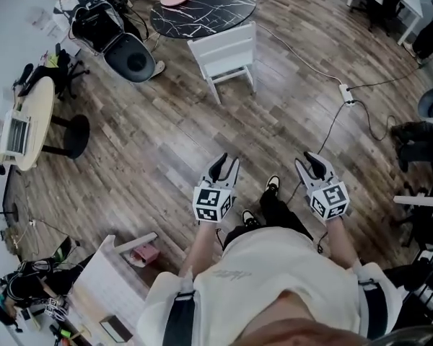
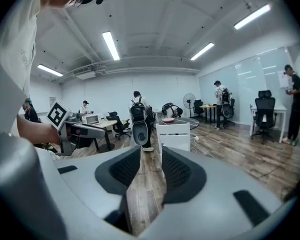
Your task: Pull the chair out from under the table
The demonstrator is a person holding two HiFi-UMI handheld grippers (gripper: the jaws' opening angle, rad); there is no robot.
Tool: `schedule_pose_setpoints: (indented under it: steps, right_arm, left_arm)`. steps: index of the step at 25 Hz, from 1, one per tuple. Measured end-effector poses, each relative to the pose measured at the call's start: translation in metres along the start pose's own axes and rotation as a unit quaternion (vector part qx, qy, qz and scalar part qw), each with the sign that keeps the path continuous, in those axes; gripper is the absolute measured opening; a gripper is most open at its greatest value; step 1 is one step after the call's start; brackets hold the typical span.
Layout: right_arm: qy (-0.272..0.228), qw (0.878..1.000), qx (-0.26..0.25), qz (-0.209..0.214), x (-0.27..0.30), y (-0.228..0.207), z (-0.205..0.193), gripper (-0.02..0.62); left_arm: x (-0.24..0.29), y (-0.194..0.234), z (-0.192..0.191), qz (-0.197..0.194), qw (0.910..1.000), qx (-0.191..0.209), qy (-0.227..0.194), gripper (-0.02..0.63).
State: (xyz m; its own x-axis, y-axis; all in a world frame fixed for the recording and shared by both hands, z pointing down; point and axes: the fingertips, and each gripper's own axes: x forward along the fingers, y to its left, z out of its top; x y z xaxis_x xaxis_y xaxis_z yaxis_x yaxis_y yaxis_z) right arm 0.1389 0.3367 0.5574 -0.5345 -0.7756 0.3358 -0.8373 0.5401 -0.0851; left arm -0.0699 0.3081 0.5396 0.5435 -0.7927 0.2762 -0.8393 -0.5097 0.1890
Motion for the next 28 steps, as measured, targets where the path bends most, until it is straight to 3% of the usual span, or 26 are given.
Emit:
schedule_pose_setpoints:
  steps: [11,17,23,28]
  right_arm:
    - [-0.071,0.996,-0.045,0.039,0.09,-0.092,0.072,0.141]
    - [-0.054,0.997,0.0,0.052,0.098,-0.13,0.051,0.14]
    - [-0.056,0.998,0.014,0.034,0.1,-0.155,0.051,0.138]
    - [-0.048,0.999,0.009,0.017,0.109,-0.167,0.047,0.138]
  left_arm:
    - [0.113,-0.018,0.084,-0.011,0.9977,0.066,-0.013,0.143]
    - [0.129,-0.011,0.08,0.012,0.9983,0.056,0.005,0.143]
    - [0.139,0.018,0.072,0.043,0.9978,0.039,0.031,0.143]
    - [0.173,0.021,0.085,0.021,0.9986,0.043,0.025,0.143]
